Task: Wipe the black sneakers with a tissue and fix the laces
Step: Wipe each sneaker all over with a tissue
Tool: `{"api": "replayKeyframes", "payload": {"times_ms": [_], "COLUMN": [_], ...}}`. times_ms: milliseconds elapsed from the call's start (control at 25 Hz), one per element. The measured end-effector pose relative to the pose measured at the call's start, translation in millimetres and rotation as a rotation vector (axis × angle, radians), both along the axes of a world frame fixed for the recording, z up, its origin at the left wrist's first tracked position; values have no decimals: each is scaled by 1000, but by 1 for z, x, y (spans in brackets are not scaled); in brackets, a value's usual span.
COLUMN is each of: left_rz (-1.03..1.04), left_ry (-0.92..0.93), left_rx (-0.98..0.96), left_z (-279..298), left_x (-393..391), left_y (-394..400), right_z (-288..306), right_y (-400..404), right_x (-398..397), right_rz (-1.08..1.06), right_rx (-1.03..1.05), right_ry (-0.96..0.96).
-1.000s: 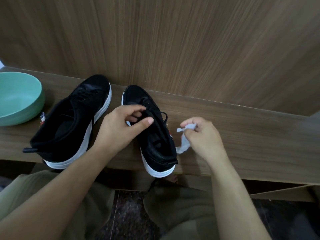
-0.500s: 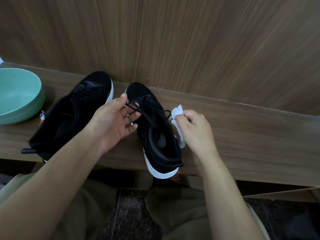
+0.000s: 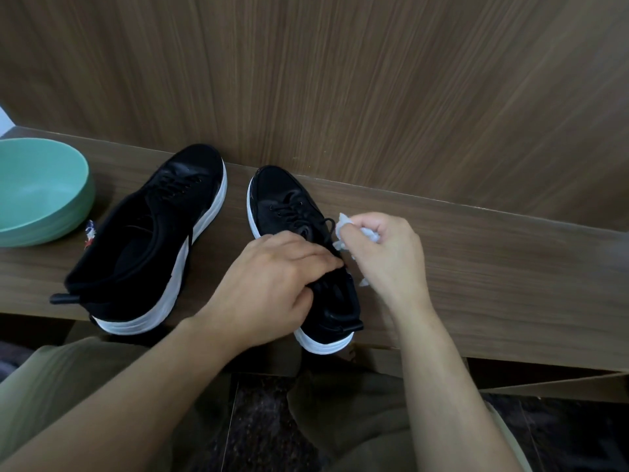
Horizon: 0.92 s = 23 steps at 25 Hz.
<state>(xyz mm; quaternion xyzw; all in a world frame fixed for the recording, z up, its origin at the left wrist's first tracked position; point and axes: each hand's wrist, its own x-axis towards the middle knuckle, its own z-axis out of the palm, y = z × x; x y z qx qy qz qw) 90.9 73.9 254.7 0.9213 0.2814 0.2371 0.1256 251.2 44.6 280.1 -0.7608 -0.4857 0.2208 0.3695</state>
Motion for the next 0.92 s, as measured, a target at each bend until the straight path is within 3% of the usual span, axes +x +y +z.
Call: {"api": "replayKeyframes", "payload": {"times_ms": [200,400,560,640,800,920], "left_rz": [407,488,562,554,443,383], "left_ry": [-438,-388,-399,-340,90,285], "left_rx": [-295,-397,-384,-319,32,64], "left_z": [1,-4,-5,-8,-1,10], "left_x": [9,14,-4,-10,-3,11], "left_y": [2,17,18,16,8,15], "right_z": [0,-6,-12,-14,-12,-12], "right_y": [2,0,6,6,6,6], "right_x": [1,-1,8,9,6,1], "right_rz": [209,168,28,7,-1,7], "right_rx": [-216,-144,-164,-163,-134,-136], "right_ry": [-240,-494,-382,-328,-282,-277]}}
